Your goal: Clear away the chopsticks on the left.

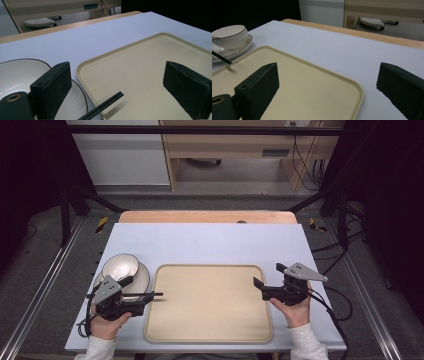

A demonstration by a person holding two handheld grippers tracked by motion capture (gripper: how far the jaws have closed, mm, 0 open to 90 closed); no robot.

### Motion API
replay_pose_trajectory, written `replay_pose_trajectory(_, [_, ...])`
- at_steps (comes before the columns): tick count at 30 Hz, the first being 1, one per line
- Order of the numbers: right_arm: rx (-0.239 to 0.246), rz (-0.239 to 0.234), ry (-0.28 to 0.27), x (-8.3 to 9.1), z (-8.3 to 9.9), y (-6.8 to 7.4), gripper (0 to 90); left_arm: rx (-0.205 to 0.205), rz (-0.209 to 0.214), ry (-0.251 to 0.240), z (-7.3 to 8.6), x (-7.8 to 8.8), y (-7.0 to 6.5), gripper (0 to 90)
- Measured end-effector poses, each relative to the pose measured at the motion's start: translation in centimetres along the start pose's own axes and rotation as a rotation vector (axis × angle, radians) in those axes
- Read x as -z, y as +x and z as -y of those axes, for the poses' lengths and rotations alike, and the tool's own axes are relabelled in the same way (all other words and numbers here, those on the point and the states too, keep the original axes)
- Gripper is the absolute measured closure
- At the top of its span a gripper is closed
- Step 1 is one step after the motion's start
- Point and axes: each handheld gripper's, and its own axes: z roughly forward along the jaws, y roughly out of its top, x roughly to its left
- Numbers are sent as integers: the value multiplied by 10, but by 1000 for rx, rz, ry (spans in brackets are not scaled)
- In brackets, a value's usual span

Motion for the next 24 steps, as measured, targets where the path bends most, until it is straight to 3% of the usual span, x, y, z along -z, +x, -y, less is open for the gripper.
replay_pose_trajectory(7, [7, 0, 7, 1, 0, 2, 45, -10, 4, 14, 4, 6, -3, 89])
replay_pose_trajectory(13, [38, 12, 28, 0, -1, 5, 45, -16, 7, 42, 15, 15, -3, 121])
replay_pose_trajectory(24, [48, -8, 43, -3, -2, 14, 45, -12, 3, 103, 38, 29, -2, 165])
